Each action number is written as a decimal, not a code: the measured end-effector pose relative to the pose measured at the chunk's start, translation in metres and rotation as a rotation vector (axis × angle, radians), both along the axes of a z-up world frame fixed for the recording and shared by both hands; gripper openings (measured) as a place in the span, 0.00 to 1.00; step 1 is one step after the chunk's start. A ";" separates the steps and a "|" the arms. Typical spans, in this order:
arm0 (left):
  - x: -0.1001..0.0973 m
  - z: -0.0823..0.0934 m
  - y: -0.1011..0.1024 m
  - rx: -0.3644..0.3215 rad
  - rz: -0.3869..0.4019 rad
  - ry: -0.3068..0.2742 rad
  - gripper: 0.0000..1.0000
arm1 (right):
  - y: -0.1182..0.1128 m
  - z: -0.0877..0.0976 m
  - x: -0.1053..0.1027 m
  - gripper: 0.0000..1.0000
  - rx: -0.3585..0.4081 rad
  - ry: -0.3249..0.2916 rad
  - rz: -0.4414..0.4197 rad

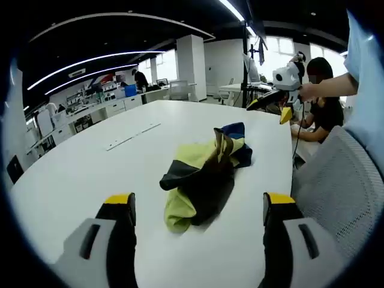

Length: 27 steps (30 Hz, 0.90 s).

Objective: Fold the garment on the visible template until the final outline fits inside the template.

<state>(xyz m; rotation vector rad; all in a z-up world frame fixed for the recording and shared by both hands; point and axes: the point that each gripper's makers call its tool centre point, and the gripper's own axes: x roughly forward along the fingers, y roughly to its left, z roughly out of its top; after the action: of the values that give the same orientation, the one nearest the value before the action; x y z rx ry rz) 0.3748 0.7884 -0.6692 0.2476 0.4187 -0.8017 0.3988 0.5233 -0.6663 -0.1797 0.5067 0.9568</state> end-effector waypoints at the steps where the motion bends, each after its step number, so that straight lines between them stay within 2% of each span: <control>1: 0.000 0.000 0.000 -0.001 0.001 -0.001 0.84 | -0.001 0.000 0.001 0.94 -0.003 0.000 0.000; 15: 0.001 -0.011 -0.001 0.011 -0.004 0.031 0.81 | -0.008 -0.006 0.003 0.91 -0.022 0.019 -0.005; 27: -0.003 -0.016 -0.002 0.011 -0.014 0.060 0.86 | -0.009 -0.013 0.001 0.93 -0.048 0.038 0.019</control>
<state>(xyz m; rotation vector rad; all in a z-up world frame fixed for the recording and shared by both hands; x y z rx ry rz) 0.3716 0.7866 -0.6852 0.2371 0.4778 -0.8222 0.3996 0.5147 -0.6790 -0.2107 0.5641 0.9687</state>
